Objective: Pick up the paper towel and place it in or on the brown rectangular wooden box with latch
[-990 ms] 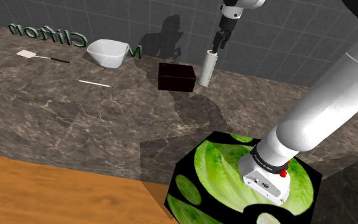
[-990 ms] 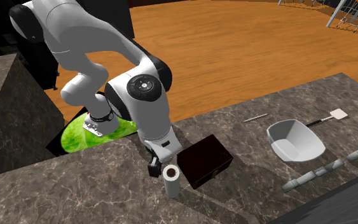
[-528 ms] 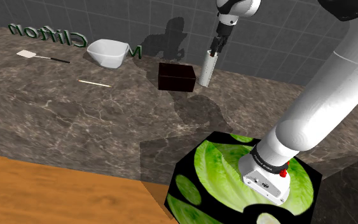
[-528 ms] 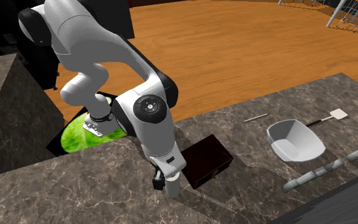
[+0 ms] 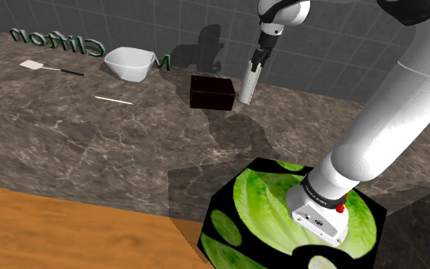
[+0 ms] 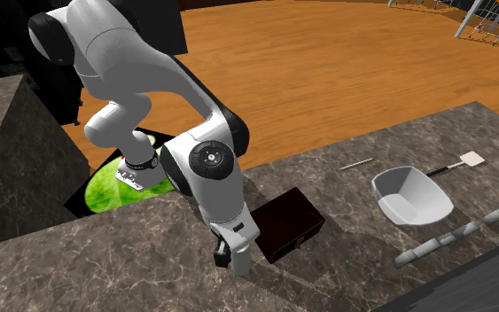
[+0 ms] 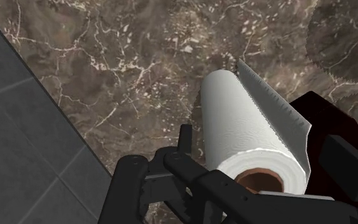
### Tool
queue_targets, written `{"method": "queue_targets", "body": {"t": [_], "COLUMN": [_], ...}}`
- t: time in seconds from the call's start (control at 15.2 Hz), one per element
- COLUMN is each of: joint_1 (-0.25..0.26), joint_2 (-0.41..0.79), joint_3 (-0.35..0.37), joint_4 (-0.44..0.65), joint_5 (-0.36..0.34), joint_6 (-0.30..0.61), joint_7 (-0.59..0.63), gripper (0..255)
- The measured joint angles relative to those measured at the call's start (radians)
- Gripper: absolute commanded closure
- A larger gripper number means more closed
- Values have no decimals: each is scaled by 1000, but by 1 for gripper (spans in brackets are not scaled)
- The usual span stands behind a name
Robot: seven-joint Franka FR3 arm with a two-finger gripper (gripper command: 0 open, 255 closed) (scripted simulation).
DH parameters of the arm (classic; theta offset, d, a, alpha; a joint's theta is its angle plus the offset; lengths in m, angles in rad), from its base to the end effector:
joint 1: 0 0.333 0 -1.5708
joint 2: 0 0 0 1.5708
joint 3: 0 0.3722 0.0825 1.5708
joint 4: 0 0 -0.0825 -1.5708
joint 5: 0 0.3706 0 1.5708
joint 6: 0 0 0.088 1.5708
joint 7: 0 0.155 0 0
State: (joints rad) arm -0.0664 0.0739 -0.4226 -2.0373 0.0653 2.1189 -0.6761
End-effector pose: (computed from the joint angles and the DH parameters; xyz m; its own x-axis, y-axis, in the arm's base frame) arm 0.4975 -0.2544 0.4274 0.9877 0.1539 0.0273 0.1542 -0.9880 -0.0113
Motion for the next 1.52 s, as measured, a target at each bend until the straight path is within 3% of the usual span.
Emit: {"method": "queue_targets", "body": {"t": [0.07, 0.13, 0.86, 1.52], "joint_1": [0, 0, 0, 4], "joint_2": [0, 0, -2, -47], "joint_3": [0, 0, 0, 0], "joint_4": [0, 0, 4, 85], "joint_5": [0, 0, -1, -25], "joint_6": [0, 0, -6, -127], "joint_7": [0, 0, 0, 20], "gripper": [0, 255, 255, 255]}}
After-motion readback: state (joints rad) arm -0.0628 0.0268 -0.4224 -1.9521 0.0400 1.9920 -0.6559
